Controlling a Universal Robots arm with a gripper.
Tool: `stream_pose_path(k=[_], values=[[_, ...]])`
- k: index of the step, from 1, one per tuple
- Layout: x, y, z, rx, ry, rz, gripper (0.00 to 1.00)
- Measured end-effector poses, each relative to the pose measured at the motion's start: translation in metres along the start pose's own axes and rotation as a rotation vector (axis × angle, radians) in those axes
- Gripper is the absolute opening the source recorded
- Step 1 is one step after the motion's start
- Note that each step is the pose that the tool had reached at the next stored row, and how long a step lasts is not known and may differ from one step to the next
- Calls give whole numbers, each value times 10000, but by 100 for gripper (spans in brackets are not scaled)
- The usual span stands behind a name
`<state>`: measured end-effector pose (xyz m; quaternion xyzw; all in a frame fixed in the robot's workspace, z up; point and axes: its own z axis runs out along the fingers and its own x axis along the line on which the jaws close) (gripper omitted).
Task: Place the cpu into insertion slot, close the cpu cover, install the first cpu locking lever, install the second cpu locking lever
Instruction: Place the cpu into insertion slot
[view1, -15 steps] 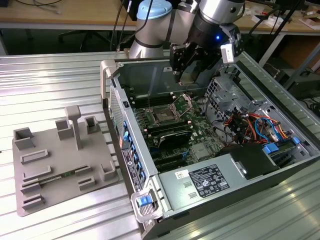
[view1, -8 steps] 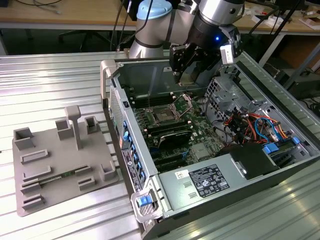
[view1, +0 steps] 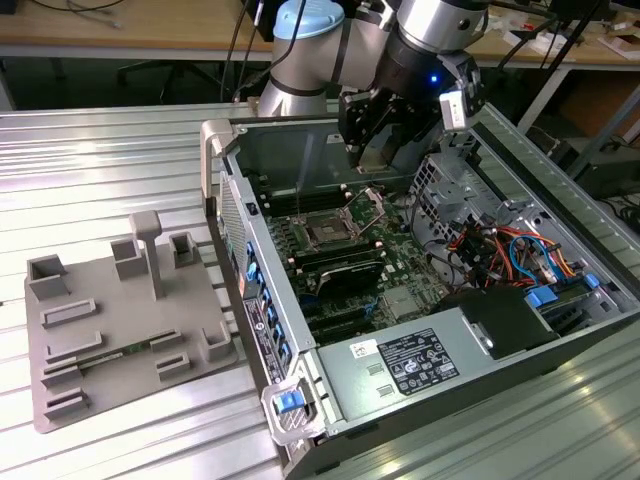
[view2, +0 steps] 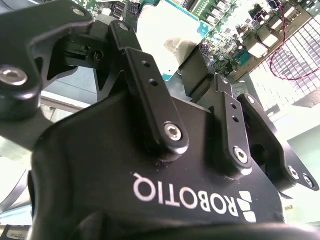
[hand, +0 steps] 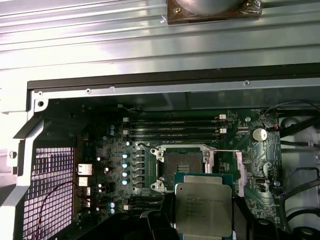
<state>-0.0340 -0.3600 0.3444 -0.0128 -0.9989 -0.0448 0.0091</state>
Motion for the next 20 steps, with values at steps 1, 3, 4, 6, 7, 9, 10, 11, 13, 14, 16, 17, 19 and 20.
stream_pose_path(k=[1,3,4,6,7,9,10,11,13,14,16,17,19,20], values=[[0,0,2,-1,0,0,55],[0,0,4,0,0,0,55],[0,0,5,0,0,0,55],[0,-1,8,-1,0,0,55],[0,-1,8,-1,0,0,55],[0,-1,10,0,0,0,55],[-1,-4,41,0,0,0,55],[-1,-6,63,0,0,0,55],[-1,-6,64,-1,0,0,55],[-1,-6,65,0,0,1,55],[-3,-13,144,-1,0,0,55],[-4,-20,226,-1,0,0,55],[-4,-20,228,-1,0,0,55],[-4,-21,229,0,0,0,55]])
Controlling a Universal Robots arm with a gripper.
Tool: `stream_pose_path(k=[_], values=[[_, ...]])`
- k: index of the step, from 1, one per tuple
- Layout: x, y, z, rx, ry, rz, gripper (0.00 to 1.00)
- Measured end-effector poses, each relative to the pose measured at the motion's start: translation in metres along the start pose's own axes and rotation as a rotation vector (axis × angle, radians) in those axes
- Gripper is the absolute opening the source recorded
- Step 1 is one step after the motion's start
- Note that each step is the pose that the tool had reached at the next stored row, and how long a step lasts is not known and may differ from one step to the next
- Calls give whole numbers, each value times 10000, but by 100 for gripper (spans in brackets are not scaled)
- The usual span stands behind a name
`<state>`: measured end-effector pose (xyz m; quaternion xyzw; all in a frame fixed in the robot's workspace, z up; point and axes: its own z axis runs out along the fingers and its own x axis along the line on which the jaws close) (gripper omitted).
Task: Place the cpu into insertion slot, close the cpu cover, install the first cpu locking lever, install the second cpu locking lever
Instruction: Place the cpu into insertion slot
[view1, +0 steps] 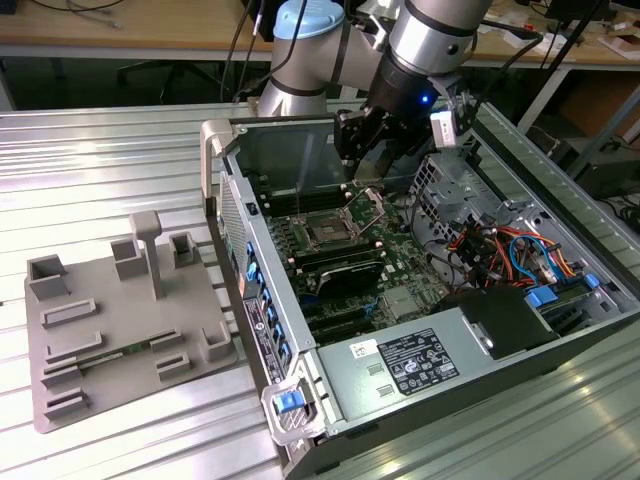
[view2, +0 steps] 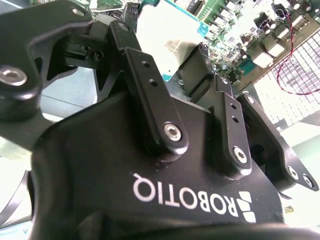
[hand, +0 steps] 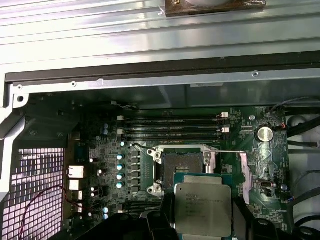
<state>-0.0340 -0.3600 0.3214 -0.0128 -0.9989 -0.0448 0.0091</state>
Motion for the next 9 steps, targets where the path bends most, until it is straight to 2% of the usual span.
stream_pose_path(k=[9], values=[[0,-1,10,0,0,0,55]])
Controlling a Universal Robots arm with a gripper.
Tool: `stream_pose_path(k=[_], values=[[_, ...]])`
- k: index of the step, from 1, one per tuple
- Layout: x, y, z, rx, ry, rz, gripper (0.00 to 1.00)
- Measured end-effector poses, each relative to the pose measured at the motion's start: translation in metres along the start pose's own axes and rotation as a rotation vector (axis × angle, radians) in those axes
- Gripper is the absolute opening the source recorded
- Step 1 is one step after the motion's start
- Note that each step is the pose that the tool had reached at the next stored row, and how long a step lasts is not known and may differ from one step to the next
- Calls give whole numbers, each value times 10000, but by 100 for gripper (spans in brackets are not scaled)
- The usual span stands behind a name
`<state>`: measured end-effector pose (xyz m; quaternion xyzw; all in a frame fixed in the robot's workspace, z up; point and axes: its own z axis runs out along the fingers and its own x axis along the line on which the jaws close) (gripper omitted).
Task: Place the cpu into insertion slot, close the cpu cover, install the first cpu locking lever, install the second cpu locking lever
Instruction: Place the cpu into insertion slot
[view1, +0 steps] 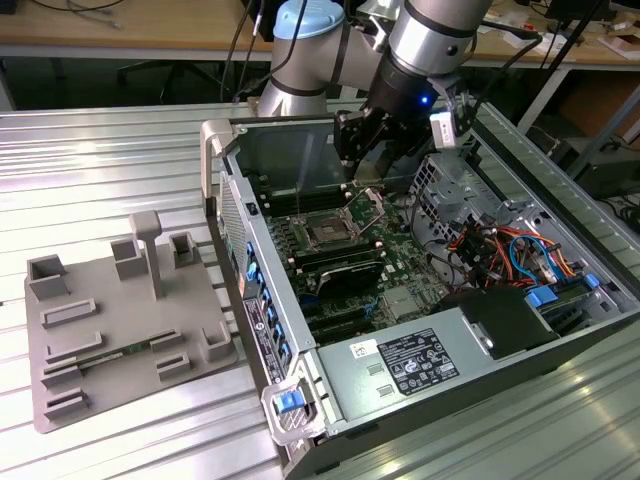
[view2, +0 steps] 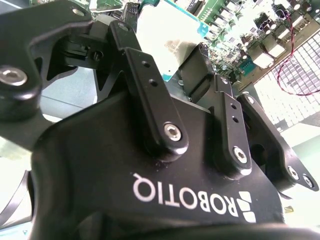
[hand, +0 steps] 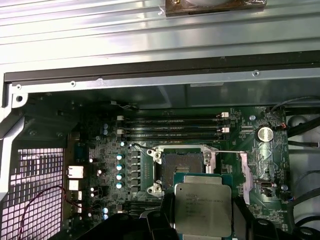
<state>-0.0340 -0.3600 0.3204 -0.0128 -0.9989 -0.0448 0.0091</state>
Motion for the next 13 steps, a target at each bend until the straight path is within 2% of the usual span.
stream_pose_path(k=[5,13], values=[[0,0,4,0,0,0,55],[-1,-5,50,0,0,0,55]])
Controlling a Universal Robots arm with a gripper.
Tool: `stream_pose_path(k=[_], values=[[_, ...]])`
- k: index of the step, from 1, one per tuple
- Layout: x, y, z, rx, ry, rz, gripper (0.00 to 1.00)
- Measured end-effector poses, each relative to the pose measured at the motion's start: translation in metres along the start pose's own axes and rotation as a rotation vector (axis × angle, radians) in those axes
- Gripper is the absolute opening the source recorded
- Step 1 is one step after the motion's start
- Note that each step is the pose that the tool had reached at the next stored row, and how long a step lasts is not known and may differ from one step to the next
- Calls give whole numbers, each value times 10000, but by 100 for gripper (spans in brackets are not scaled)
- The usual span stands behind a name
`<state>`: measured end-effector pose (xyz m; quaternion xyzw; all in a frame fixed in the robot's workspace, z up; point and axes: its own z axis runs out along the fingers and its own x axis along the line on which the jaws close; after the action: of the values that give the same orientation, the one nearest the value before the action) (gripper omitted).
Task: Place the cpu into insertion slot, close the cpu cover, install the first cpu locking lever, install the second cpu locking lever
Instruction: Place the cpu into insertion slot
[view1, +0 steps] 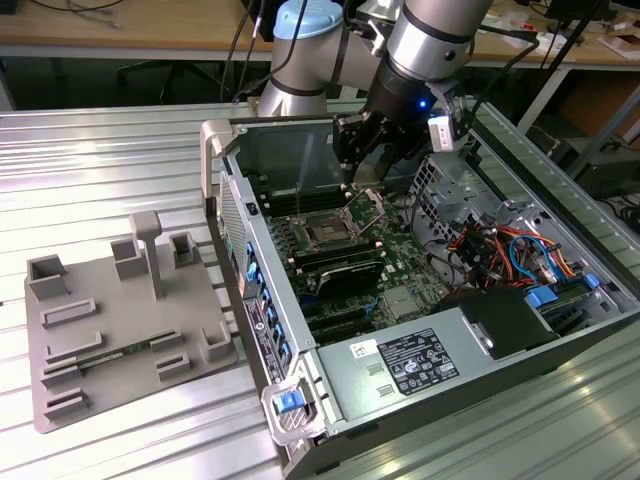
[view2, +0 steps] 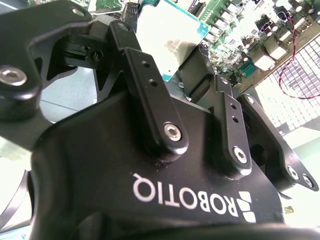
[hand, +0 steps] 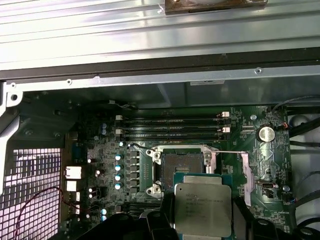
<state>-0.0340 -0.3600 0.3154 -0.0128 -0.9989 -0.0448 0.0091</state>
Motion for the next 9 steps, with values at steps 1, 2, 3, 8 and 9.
stream_pose_path(k=[1,2,3,8,9], values=[[0,0,1,0,0,1,55],[0,0,4,-1,0,0,55],[0,0,8,-1,0,0,55],[-1,-2,28,0,0,0,55],[-1,-3,32,-1,0,0,55]])
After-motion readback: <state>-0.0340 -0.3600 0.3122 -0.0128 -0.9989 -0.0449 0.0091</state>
